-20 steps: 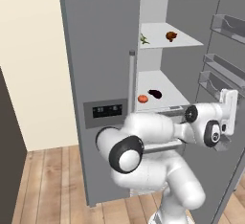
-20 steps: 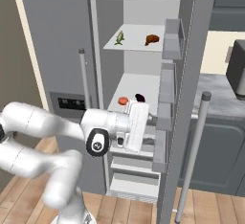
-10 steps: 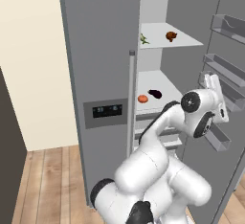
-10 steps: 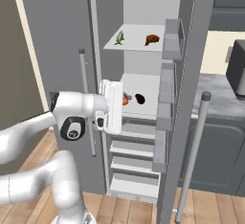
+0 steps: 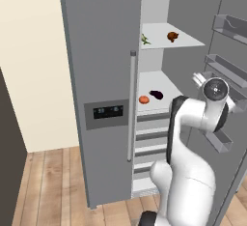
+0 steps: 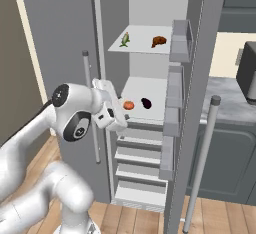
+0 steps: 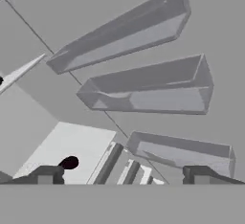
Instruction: Gather the eggplant and squash from the fridge and place them on a tray on the dining counter. Then gather the chicken drumstick and fish from the fridge and place them on the other tray.
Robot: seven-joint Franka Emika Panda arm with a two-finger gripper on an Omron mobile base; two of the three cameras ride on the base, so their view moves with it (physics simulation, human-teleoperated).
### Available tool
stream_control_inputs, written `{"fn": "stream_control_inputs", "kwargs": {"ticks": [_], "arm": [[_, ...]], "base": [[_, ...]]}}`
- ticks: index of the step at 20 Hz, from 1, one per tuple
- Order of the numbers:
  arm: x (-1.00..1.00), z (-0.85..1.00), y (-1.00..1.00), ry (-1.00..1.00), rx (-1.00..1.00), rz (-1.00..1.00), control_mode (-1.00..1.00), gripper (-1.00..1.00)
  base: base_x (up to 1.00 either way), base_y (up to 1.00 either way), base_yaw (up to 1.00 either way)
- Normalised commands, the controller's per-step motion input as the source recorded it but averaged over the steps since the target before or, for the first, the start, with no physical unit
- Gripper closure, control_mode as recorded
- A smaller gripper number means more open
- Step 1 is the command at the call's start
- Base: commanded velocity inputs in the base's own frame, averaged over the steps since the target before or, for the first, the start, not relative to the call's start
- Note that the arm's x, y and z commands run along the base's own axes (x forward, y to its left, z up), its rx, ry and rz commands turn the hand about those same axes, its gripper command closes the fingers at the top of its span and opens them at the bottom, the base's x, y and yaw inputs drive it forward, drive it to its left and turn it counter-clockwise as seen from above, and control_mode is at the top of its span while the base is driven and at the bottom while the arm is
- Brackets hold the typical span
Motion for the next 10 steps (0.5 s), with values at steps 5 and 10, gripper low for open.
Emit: {"fn": "stream_control_inputs", "kwargs": {"ticks": [5,10], "arm": [[0.63,0.0,0.34,0.37,-0.13,0.48,-1.0,-1.0],[0.8,-0.05,0.0,0.24,-0.08,0.55,-1.0,-1.0]], "base": [[0.0,0.0,0.0],[0.0,0.0,0.0]]}}
